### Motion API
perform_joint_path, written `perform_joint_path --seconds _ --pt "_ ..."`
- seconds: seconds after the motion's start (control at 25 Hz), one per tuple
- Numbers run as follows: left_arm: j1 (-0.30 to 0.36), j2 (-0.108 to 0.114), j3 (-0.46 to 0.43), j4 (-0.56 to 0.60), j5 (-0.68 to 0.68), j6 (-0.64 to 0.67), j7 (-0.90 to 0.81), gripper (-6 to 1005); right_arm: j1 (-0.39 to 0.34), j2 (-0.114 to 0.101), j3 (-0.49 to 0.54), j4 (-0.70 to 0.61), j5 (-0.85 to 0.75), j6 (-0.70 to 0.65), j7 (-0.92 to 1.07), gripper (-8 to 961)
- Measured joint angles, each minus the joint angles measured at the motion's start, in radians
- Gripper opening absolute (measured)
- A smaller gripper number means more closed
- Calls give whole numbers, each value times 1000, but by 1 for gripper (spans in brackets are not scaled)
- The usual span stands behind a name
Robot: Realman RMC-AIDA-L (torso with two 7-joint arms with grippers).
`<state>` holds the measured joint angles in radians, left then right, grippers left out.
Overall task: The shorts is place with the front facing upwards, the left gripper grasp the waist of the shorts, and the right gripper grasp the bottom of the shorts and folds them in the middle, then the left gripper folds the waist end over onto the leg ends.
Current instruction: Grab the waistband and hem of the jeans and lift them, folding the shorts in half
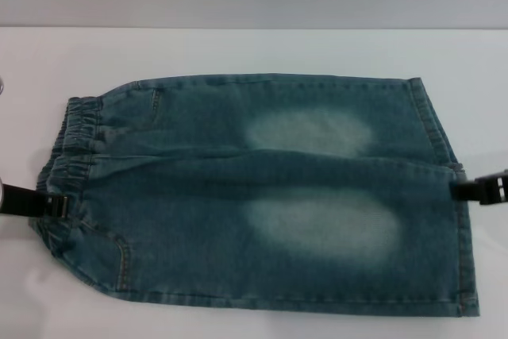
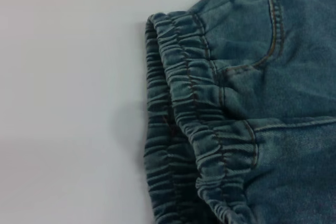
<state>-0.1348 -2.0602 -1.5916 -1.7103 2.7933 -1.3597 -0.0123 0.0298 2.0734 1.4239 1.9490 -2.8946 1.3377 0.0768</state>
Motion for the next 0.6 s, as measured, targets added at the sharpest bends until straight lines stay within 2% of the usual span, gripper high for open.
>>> perform_joint_path --seconds 0.6 --pt "-15 1 -1 1 0 -12 0 85 -18 1 -91 34 -1 149 18 797"
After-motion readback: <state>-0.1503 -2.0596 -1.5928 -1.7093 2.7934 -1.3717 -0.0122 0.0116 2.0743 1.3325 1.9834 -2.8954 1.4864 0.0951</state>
